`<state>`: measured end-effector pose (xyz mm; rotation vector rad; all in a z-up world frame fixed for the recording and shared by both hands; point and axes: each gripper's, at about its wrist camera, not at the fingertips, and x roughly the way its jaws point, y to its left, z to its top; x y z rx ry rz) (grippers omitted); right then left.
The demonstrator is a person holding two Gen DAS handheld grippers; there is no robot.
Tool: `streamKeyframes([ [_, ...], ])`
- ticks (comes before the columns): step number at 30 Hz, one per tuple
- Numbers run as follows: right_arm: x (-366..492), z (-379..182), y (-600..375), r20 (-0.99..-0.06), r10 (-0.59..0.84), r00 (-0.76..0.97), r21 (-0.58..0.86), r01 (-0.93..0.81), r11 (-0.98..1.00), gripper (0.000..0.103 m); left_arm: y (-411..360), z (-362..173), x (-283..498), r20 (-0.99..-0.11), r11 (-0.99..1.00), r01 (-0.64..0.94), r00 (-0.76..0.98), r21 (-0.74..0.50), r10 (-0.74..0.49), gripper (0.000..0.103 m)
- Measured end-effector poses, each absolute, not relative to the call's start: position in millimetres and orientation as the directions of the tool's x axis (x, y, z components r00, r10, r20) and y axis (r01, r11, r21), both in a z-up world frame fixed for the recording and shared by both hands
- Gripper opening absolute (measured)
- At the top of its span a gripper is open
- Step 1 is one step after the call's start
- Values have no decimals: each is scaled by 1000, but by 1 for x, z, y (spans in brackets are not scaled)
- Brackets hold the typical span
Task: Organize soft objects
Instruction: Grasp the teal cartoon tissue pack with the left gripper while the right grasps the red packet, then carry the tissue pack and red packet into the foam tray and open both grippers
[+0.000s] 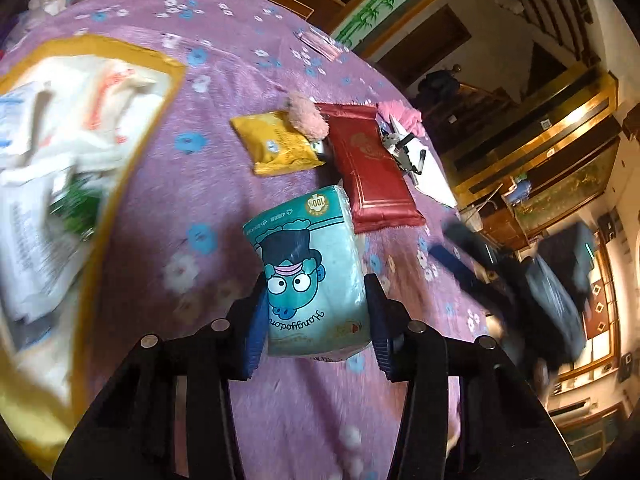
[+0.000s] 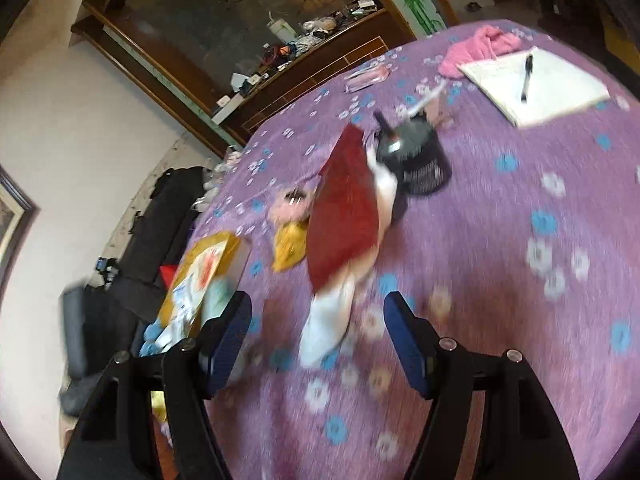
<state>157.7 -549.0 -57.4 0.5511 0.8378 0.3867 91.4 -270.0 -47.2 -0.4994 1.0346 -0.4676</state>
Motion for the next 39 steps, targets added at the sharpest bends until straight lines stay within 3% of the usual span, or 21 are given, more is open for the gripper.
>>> streamKeyframes([
  [9, 230, -69, -539, -688, 419, 593, 500, -32, 865, 66, -238, -22, 56, -682, 849, 141, 535, -509, -498, 44],
  [11, 227, -73, -532, -709, 393, 585, 470, -22, 882, 45, -234, -21, 55, -685, 853, 138, 538, -503, -491, 44],
  [20, 194, -64, -513, -688, 361, 629, 457, -10, 889, 18, -214, -24, 48, -678, 849, 115, 552, -515, -486, 44],
  [32, 137, -39, -512, -577, 414, 704, 535, -58, 843, 14, -191, -13, 22, -670, 854, 84, 582, -513, -460, 44],
  [39, 119, -34, -511, -572, 417, 706, 520, -80, 850, 13, -197, -14, 24, -677, 851, 95, 563, -516, -474, 44],
])
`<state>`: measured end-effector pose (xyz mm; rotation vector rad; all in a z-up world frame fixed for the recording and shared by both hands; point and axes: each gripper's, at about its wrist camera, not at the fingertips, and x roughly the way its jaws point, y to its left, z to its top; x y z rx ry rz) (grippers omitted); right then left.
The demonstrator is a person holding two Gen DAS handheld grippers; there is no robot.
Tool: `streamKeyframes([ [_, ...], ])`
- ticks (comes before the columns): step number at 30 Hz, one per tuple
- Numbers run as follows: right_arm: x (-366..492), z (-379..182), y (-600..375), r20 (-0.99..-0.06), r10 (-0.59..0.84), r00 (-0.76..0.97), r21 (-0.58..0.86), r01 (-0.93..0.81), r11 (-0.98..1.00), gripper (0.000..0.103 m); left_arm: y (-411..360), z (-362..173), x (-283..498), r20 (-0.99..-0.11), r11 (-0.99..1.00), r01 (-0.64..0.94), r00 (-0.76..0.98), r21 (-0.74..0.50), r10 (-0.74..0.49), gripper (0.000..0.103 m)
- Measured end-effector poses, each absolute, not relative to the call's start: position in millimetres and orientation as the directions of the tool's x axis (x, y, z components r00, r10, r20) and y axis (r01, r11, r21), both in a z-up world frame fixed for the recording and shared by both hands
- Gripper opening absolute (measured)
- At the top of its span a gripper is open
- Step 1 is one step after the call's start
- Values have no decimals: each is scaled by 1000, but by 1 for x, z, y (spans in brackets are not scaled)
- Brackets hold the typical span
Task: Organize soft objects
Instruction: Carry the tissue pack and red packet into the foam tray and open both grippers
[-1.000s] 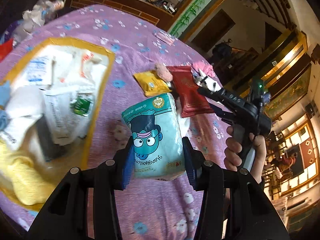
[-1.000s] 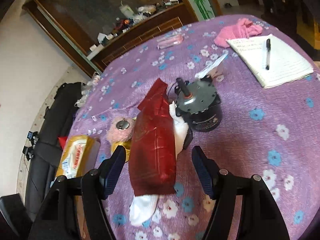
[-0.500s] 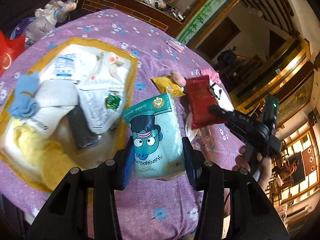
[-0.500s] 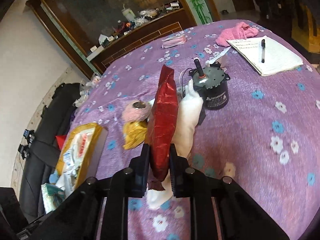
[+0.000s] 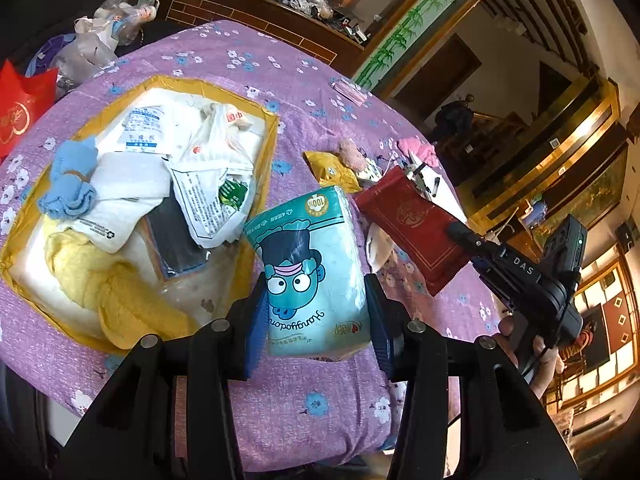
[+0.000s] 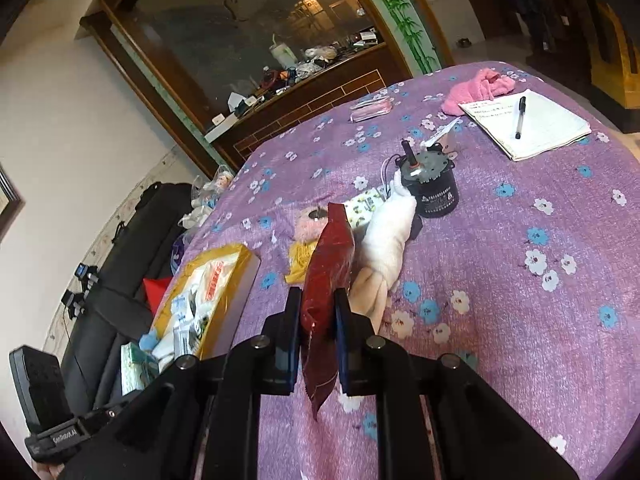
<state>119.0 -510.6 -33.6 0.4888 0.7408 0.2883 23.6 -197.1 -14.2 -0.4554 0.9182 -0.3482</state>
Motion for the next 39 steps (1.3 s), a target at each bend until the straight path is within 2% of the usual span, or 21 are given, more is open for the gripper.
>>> streamKeyframes([
  [4, 107, -30, -517, -539, 433, 722, 546, -92, 832, 12, -198, -12, 23, -678, 852, 98, 561, -515, -474, 44],
  [8, 92, -10, -519, -469, 457, 756, 576, -131, 807, 12, -190, -4, 25, -674, 853, 86, 574, -515, -465, 44],
  [14, 79, 19, -494, -399, 508, 763, 562, -235, 793, 12, -170, 9, 25, -694, 883, 58, 595, -466, -405, 44],
  [26, 127, 1, -382, -445, 659, 607, 599, -346, 723, 12, -112, 28, 56, -720, 924, 26, 619, -381, -314, 44],
  [39, 178, -17, -325, -480, 655, 584, 614, -309, 726, 12, -90, -13, 134, -810, 950, 25, 517, -310, -278, 44],
])
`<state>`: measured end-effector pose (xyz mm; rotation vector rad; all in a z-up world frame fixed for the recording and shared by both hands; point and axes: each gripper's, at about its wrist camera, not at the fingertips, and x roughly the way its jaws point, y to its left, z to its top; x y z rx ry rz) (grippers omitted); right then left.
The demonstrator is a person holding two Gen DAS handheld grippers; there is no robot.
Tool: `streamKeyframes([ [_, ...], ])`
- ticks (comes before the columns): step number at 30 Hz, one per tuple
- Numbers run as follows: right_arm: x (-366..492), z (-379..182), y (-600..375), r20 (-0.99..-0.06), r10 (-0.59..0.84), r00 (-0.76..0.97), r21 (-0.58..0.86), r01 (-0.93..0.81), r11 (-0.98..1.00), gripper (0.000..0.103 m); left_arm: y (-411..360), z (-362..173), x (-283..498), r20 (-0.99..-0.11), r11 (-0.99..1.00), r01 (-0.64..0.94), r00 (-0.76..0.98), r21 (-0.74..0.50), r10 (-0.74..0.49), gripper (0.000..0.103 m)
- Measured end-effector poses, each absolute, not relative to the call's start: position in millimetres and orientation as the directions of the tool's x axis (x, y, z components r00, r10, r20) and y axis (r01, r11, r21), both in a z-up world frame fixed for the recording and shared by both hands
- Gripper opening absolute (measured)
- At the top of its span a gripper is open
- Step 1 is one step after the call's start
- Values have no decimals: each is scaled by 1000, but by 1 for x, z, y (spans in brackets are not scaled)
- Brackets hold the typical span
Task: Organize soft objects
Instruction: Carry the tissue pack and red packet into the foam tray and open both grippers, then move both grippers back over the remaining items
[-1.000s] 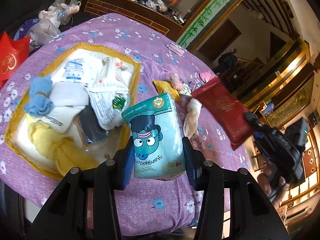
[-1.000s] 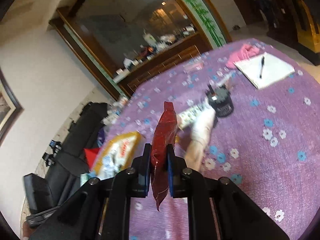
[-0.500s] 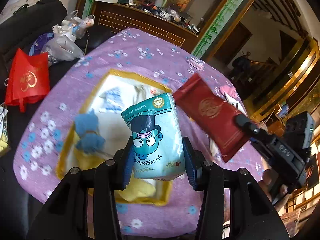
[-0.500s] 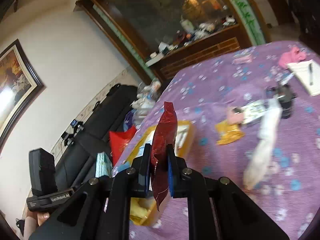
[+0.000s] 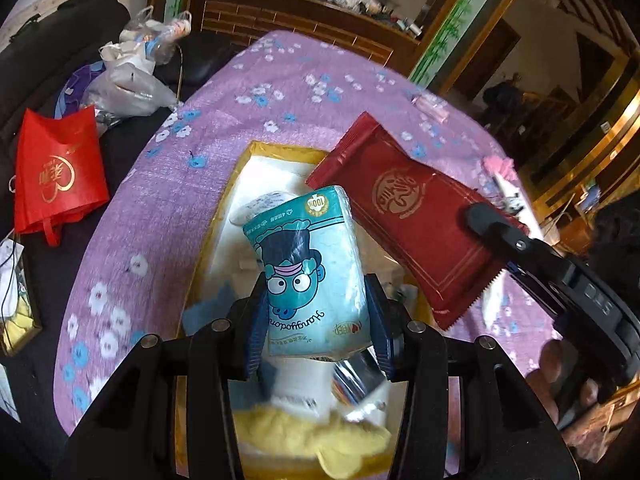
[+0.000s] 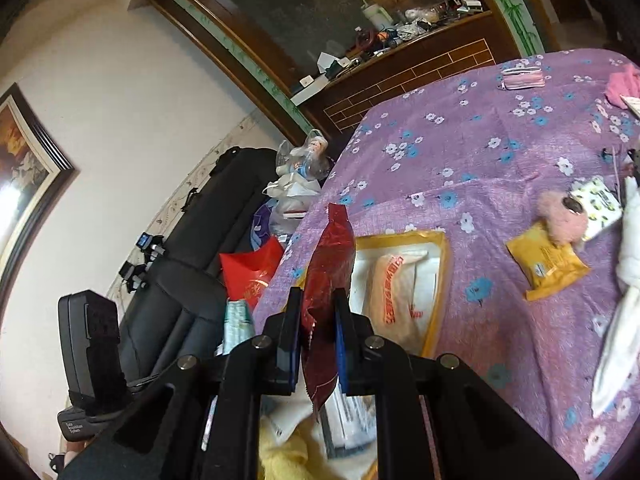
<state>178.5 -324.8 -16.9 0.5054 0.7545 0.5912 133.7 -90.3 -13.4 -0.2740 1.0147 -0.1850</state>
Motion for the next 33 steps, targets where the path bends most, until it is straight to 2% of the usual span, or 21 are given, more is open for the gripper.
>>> streamKeyframes([
  [7, 186, -33, -311, -520, 621, 587, 588, -281, 758, 12, -89, -42, 167, -854, 956, 18, 444, -293, -270, 44],
  [15, 185, -44, -300, -555, 594, 582, 536, -296, 790, 15, -90, -56, 180, -844, 951, -8, 464, -310, -271, 47],
  [16, 186, -46, -300, -568, 585, 579, 529, -287, 798, 16, -91, -56, 180, -836, 952, -13, 481, -306, -262, 49],
  [19, 190, -53, -302, -589, 588, 555, 532, -281, 799, 19, -100, -64, 179, -832, 958, -29, 503, -286, -233, 65],
  [21, 189, -54, -307, -587, 599, 544, 547, -278, 789, 19, -106, -69, 176, -854, 970, -56, 488, -236, -179, 65],
  [22, 188, -54, -309, -586, 602, 543, 549, -280, 787, 21, -106, -67, 173, -856, 973, -59, 489, -222, -165, 65],
  [24, 178, -47, -320, -563, 617, 550, 549, -309, 777, 38, -108, -52, 154, -818, 976, -77, 562, -201, -124, 65],
  [25, 175, -46, -324, -557, 613, 560, 547, -309, 778, 51, -110, -40, 139, -778, 977, -95, 622, -188, -89, 66],
  [26, 167, -42, -332, -543, 610, 578, 548, -306, 778, 57, -114, -31, 127, -747, 980, -102, 662, -173, -63, 72],
  [33, 129, -33, -360, -521, 620, 586, 533, -345, 773, 60, -149, -14, 77, -706, 992, -107, 708, -73, 25, 73],
])
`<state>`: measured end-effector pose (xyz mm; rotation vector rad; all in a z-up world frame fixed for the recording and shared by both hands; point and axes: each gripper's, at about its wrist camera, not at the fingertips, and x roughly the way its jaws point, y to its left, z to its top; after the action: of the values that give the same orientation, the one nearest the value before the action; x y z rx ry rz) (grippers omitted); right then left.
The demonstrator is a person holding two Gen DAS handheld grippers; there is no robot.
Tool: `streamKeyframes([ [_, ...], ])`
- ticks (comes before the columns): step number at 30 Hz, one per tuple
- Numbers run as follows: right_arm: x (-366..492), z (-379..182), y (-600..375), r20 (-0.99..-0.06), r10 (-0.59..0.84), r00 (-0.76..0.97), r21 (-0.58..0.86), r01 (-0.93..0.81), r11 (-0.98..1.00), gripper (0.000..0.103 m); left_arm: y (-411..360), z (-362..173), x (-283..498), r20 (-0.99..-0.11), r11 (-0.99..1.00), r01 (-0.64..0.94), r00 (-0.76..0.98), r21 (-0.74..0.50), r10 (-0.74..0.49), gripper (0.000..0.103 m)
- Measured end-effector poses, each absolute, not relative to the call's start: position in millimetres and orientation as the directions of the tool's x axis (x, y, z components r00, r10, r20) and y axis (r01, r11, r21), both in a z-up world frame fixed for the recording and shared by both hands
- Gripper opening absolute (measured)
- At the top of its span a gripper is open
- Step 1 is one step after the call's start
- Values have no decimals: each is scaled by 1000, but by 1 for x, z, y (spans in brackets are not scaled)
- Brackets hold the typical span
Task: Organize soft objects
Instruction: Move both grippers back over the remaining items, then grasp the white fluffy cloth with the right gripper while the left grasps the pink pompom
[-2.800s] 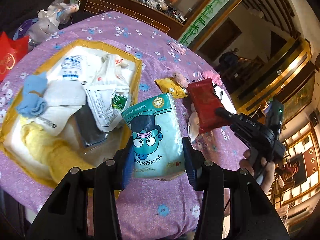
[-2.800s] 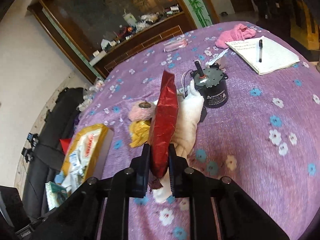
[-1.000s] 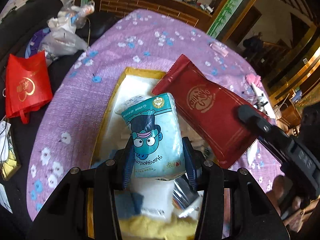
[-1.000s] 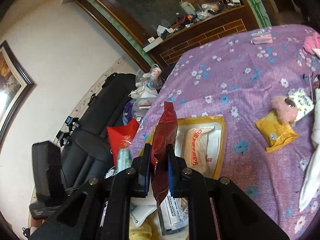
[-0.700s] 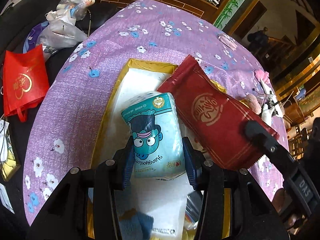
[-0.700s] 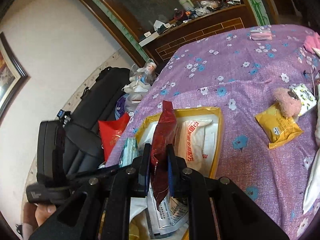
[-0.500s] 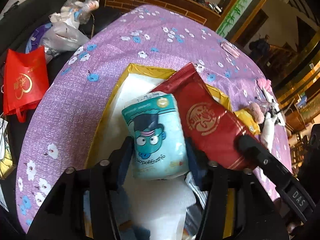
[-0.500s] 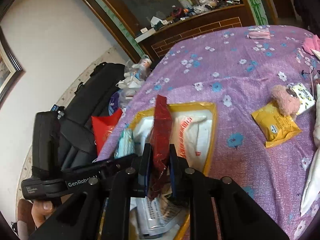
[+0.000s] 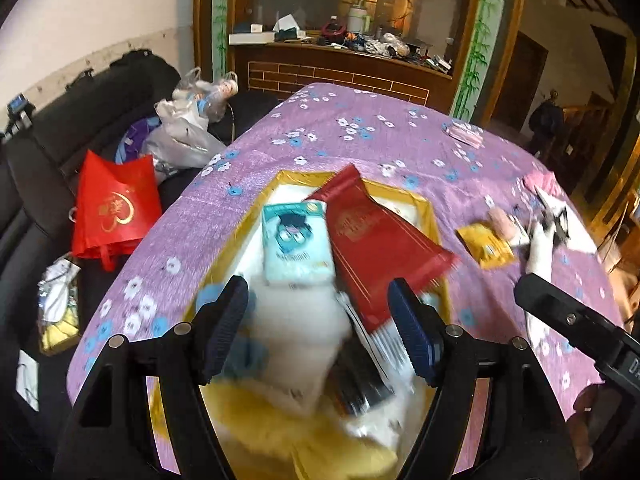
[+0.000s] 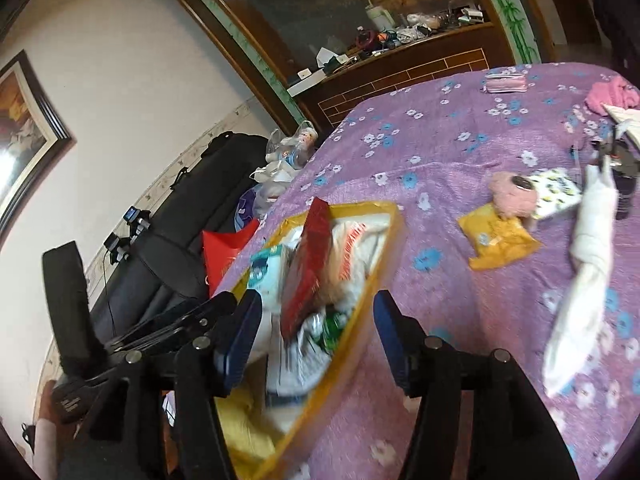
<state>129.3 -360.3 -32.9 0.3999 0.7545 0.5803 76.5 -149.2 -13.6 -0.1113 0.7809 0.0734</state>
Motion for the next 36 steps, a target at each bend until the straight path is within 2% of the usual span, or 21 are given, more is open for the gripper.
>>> streamKeyframes([
  [4, 116, -38, -383, -520, 620, 588, 553, -322, 768, 60, -180, -7, 54, -687, 994, -109, 723, -5, 75, 73],
  [8, 110, -42, -409, -524, 615, 589, 584, -277, 763, 60, -210, -5, 40, -699, 997, -72, 713, 10, 58, 73],
  [18, 77, -37, -462, -543, 518, 661, 514, -226, 828, 61, -269, 0, 22, -699, 999, 35, 715, 33, -2, 73],
  [21, 72, -37, -472, -546, 507, 667, 515, -210, 831, 66, -279, 0, 20, -702, 997, 61, 712, 37, -18, 73],
  [24, 72, -40, -482, -551, 507, 663, 533, -188, 825, 68, -281, 0, 19, -708, 997, 78, 704, 2, -54, 73],
  [30, 75, -51, -499, -570, 515, 641, 566, -148, 811, 68, -270, -5, 33, -725, 977, 107, 655, -187, -211, 73],
  [36, 102, -67, -508, -626, 501, 597, 579, -74, 812, 68, -268, -9, 50, -733, 961, 122, 625, -248, -268, 73],
])
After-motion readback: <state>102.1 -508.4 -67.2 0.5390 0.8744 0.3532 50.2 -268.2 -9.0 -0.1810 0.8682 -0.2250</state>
